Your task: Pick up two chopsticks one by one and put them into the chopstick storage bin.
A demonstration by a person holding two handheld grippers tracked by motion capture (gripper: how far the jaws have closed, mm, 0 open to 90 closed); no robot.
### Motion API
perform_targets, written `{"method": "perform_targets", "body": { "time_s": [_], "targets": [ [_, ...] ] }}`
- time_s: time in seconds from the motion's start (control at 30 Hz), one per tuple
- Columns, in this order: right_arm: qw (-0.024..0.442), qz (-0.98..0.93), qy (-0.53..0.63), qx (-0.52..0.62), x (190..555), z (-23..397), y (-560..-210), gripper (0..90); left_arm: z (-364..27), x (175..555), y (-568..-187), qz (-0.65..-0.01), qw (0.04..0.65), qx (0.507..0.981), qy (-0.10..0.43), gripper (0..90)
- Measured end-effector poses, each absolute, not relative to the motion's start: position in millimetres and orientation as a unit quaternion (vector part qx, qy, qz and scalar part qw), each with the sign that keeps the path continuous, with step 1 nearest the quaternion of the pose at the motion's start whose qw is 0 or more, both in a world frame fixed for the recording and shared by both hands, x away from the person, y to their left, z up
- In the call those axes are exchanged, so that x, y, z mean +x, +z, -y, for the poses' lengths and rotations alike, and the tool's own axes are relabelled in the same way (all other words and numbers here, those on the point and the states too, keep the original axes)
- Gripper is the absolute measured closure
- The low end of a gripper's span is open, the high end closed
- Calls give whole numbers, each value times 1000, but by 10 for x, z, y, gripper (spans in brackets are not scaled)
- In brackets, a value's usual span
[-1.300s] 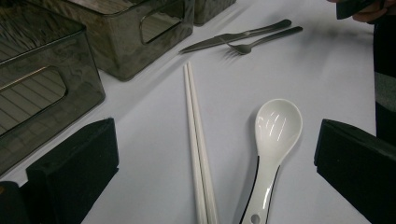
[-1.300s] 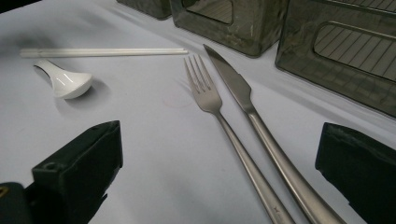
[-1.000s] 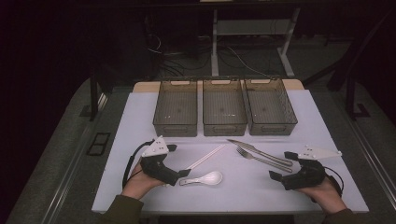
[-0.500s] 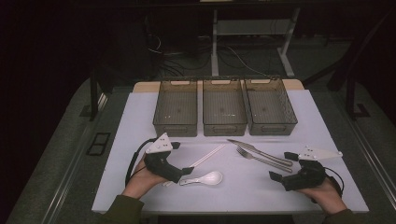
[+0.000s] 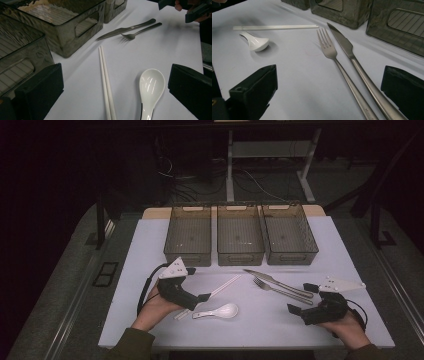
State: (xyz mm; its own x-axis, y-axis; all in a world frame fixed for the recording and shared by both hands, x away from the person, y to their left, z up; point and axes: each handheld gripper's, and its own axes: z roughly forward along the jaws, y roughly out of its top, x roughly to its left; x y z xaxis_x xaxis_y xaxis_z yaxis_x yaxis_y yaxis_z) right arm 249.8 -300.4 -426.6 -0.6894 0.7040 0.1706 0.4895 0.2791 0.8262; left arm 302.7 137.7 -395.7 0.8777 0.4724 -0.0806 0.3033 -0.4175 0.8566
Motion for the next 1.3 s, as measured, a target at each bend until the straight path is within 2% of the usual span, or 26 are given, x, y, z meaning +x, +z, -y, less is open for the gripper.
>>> {"method": "perform_targets", "body": {
  "time_s": [0.6,0.87,1.07,1.17,1.2,1.3],
  "targets": [
    [116,-787,470,383,2515,3014,-4273,7,-1169,3194,-3963,-226,485,841,79,0],
    [114,-783,473,387,2519,3025,-4273,8,-1054,3283,-3957,-224,487,841,79,31],
    [112,-782,475,386,2518,3017,-4274,8,-1006,3299,-4025,-228,468,850,77,160],
    [111,-784,474,384,2515,3011,-4276,8,-993,3312,-4059,-224,462,856,68,254],
    [111,-785,475,383,2517,3013,-4277,8,-990,3316,-4071,-224,460,857,63,313],
    [111,-783,475,386,2519,3017,-4278,8,-985,3320,-4107,-227,451,861,57,379]
  ]
}}
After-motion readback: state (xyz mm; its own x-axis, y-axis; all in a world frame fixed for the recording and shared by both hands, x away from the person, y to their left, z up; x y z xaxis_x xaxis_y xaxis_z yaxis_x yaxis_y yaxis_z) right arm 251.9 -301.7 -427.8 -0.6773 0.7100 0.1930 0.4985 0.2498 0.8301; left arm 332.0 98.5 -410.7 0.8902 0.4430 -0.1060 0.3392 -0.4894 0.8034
